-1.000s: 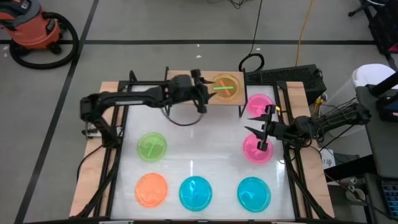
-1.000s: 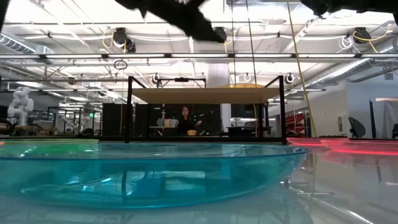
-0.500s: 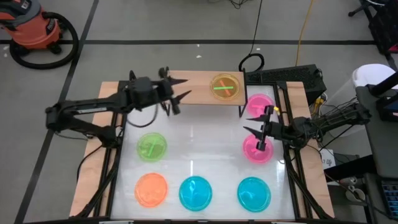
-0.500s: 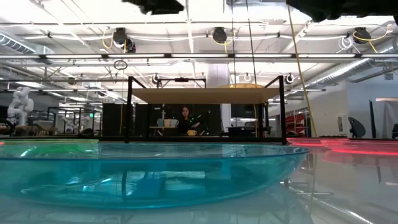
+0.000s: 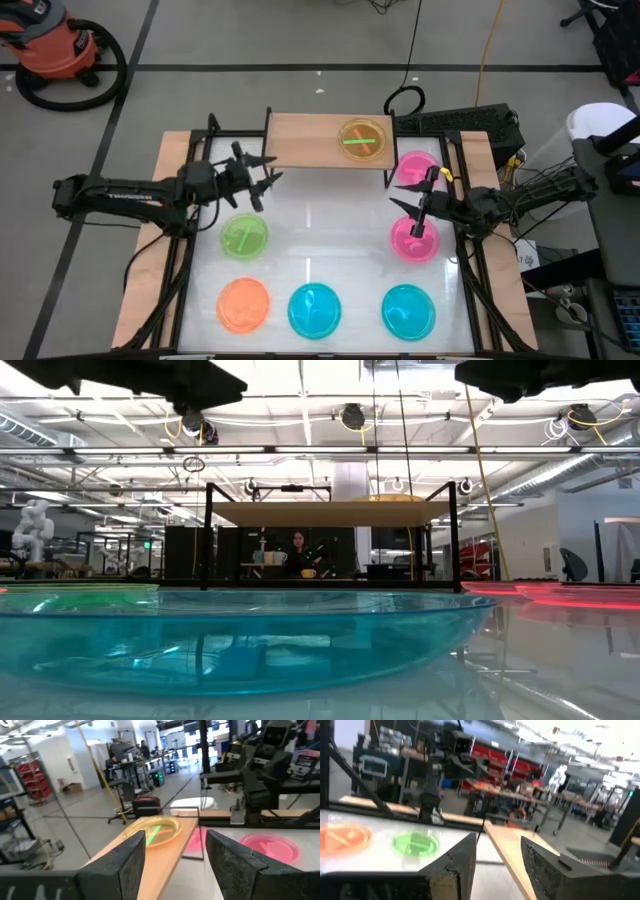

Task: Place and stack plates onto a shelf
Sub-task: Stack the bottom pink plate on top of the green plate on the shelf

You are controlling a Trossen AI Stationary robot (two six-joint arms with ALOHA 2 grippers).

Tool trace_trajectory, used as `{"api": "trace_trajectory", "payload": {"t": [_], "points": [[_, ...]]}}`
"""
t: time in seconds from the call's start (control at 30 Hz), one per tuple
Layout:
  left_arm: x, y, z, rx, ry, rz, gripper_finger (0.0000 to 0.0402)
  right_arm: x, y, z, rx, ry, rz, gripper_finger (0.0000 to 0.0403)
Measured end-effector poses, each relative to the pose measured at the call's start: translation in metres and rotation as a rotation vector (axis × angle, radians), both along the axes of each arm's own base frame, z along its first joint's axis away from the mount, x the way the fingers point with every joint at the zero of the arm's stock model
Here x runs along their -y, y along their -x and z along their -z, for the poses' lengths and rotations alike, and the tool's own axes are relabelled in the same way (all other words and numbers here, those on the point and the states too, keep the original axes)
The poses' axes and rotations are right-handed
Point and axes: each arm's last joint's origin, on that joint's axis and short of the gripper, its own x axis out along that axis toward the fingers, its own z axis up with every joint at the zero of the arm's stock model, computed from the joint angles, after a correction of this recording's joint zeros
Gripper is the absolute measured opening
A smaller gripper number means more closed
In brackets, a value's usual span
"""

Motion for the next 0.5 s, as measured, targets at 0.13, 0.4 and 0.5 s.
{"api": "trace_trajectory", "payload": {"t": [0.13,0.4,0.5], "points": [[0.007,0.001,0.011,-0.025,0.014,-0.006,0.0214,0.002,-0.005,-0.004,-0.086,-0.036,0.022,0.0137],[0.014,0.002,0.011,-0.024,0.005,0.012,0.0214,0.005,-0.007,0.019,-0.308,-0.156,0.064,0.0137],[0.017,0.002,0.011,-0.029,0.005,0.028,0.0214,0.003,-0.005,0.030,-0.408,-0.237,0.009,0.0137]]}}
